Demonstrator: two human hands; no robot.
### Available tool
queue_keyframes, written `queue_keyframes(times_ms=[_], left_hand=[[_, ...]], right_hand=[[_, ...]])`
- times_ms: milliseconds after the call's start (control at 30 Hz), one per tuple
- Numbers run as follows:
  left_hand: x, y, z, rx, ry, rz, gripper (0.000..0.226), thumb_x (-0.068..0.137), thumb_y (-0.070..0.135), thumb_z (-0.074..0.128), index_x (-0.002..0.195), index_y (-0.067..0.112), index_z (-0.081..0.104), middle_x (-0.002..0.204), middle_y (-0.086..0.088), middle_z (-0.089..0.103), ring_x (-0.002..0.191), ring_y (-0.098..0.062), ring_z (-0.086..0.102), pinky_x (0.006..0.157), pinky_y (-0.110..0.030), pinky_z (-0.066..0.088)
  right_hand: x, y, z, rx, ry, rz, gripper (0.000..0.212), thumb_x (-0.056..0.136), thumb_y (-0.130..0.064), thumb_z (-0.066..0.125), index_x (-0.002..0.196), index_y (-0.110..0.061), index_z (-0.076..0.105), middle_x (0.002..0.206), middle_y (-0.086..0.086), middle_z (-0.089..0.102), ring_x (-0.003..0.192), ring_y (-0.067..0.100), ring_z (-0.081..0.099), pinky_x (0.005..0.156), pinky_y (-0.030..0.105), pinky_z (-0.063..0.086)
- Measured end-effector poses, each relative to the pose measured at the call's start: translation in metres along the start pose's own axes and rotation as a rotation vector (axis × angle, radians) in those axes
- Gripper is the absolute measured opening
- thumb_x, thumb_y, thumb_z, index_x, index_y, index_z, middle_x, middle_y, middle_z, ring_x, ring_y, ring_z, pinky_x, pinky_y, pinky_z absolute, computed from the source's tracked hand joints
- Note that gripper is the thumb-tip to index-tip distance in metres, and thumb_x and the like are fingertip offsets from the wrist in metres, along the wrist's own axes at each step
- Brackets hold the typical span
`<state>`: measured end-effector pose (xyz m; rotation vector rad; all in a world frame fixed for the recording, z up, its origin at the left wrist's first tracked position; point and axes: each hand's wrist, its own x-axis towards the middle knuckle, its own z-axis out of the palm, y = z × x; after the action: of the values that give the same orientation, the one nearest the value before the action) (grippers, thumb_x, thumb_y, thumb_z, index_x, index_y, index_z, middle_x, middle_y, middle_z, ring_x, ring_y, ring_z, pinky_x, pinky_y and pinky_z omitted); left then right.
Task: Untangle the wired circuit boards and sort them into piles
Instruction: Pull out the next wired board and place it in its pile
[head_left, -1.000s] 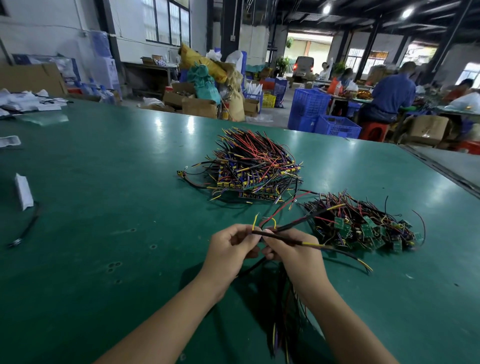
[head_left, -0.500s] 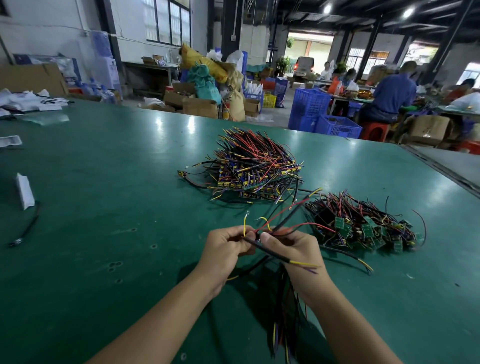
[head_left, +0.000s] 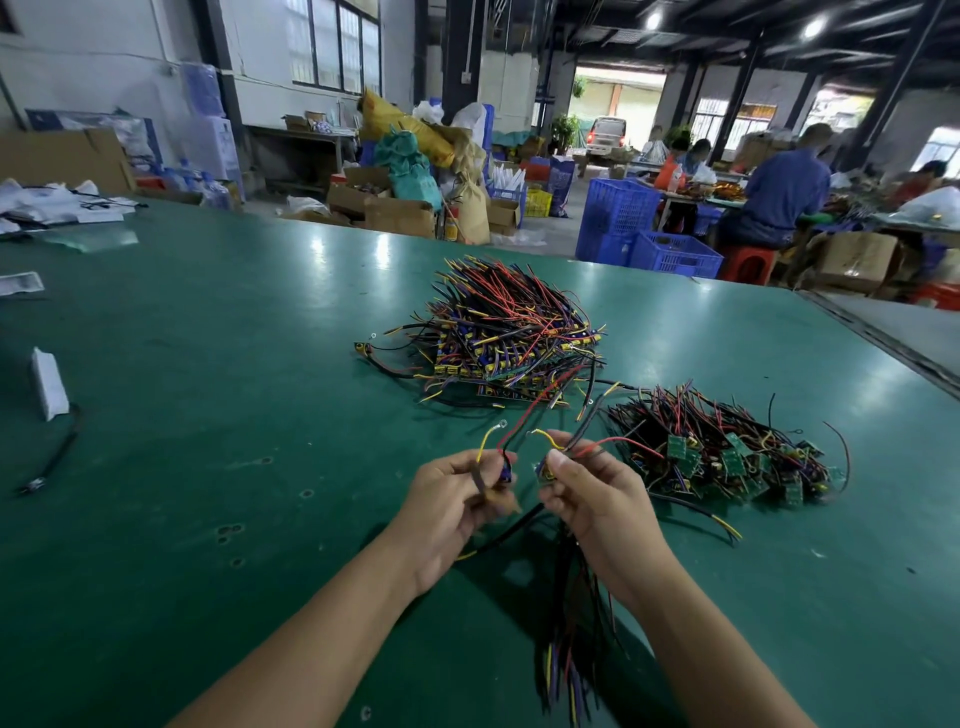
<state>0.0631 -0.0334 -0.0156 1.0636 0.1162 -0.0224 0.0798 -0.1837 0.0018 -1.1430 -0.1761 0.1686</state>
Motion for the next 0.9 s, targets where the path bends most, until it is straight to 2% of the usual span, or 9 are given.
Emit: queue_keyframes(times_ms=[67, 167, 333, 433, 500, 600, 700, 833, 900], left_hand=[[-0.001, 0.0, 0.001, -0.048, -0.014, -0.031, 0.017, 0.08, 0.016, 0.065, 0.086, 0.002, 0.07, 0.069, -0.007, 0.067, 0.054, -0.012, 0.061, 0.054, -0.022, 0.054], [-0.001, 0.0, 0.001, -0.068, -0.016, -0.054, 0.021, 0.073, 0.025, 0.068, 0.079, 0.006, 0.076, 0.069, -0.009, 0.068, 0.053, -0.012, 0.061, 0.052, -0.022, 0.054], [-0.002, 0.001, 0.0, -0.083, -0.005, -0.08, 0.03, 0.075, 0.033, 0.065, 0.087, 0.007, 0.074, 0.07, -0.007, 0.069, 0.051, -0.012, 0.061, 0.049, -0.021, 0.052], [-0.002, 0.003, 0.001, -0.109, 0.012, -0.083, 0.036, 0.072, 0.038, 0.064, 0.093, 0.009, 0.069, 0.069, -0.003, 0.07, 0.049, -0.009, 0.059, 0.048, -0.02, 0.052], [-0.001, 0.003, 0.001, -0.11, 0.021, -0.064, 0.041, 0.072, 0.041, 0.063, 0.097, 0.009, 0.066, 0.069, -0.001, 0.071, 0.048, -0.008, 0.059, 0.048, -0.02, 0.052], [-0.002, -0.002, 0.003, -0.015, 0.033, 0.006, 0.043, 0.073, 0.045, 0.061, 0.095, 0.008, 0.065, 0.072, -0.003, 0.073, 0.049, -0.008, 0.058, 0.05, -0.019, 0.051], [-0.004, -0.008, 0.007, 0.209, 0.037, 0.152, 0.042, 0.075, 0.051, 0.057, 0.084, 0.012, 0.068, 0.072, -0.004, 0.074, 0.047, -0.009, 0.056, 0.047, -0.018, 0.046], [-0.004, -0.015, 0.006, 0.417, -0.008, 0.316, 0.038, 0.083, 0.05, 0.054, 0.077, 0.017, 0.072, 0.07, -0.004, 0.074, 0.056, -0.018, 0.05, 0.053, -0.028, 0.04], [-0.005, -0.016, 0.005, 0.46, -0.028, 0.357, 0.036, 0.085, 0.051, 0.054, 0.078, 0.02, 0.072, 0.069, -0.004, 0.074, 0.053, -0.017, 0.052, 0.05, -0.026, 0.042]], right_hand=[[0.0, -0.002, 0.0, -0.011, -0.001, 0.014, 0.017, 0.086, -0.002, 0.06, 0.102, -0.006, 0.063, 0.066, 0.001, 0.06, 0.052, 0.011, 0.056, 0.056, 0.02, 0.05], [-0.002, -0.004, 0.002, -0.021, -0.003, 0.075, 0.01, 0.09, 0.004, 0.055, 0.093, -0.003, 0.061, 0.071, 0.007, 0.063, 0.055, 0.016, 0.06, 0.057, 0.022, 0.052], [-0.002, -0.004, 0.002, -0.037, 0.046, 0.085, 0.016, 0.09, 0.006, 0.048, 0.09, -0.005, 0.06, 0.074, 0.008, 0.066, 0.057, 0.014, 0.053, 0.055, 0.024, 0.04], [0.0, -0.004, 0.0, 0.026, 0.062, 0.103, 0.016, 0.089, 0.004, 0.05, 0.088, -0.011, 0.056, 0.067, 0.004, 0.063, 0.067, 0.018, 0.062, 0.063, 0.025, 0.047], [0.001, -0.004, 0.0, 0.092, 0.067, 0.102, 0.021, 0.089, 0.007, 0.051, 0.082, -0.012, 0.054, 0.068, 0.004, 0.063, 0.067, 0.018, 0.067, 0.06, 0.023, 0.052], [0.001, -0.001, 0.001, 0.136, 0.08, 0.102, 0.019, 0.09, 0.009, 0.053, 0.093, -0.008, 0.06, 0.079, 0.007, 0.068, 0.057, 0.014, 0.061, 0.054, 0.02, 0.051], [0.002, 0.005, 0.003, 0.055, 0.082, 0.09, 0.025, 0.093, 0.006, 0.053, 0.11, -0.01, 0.061, 0.088, 0.004, 0.069, 0.059, 0.009, 0.055, 0.059, 0.022, 0.046], [0.002, 0.011, 0.007, -0.015, 0.036, 0.064, 0.016, 0.09, -0.007, 0.06, 0.104, -0.013, 0.065, 0.074, -0.002, 0.057, 0.06, 0.007, 0.048, 0.06, 0.024, 0.039], [0.0, 0.012, 0.008, -0.049, -0.01, 0.024, 0.012, 0.087, -0.013, 0.063, 0.098, -0.011, 0.066, 0.073, -0.002, 0.057, 0.063, 0.008, 0.05, 0.061, 0.024, 0.041]])
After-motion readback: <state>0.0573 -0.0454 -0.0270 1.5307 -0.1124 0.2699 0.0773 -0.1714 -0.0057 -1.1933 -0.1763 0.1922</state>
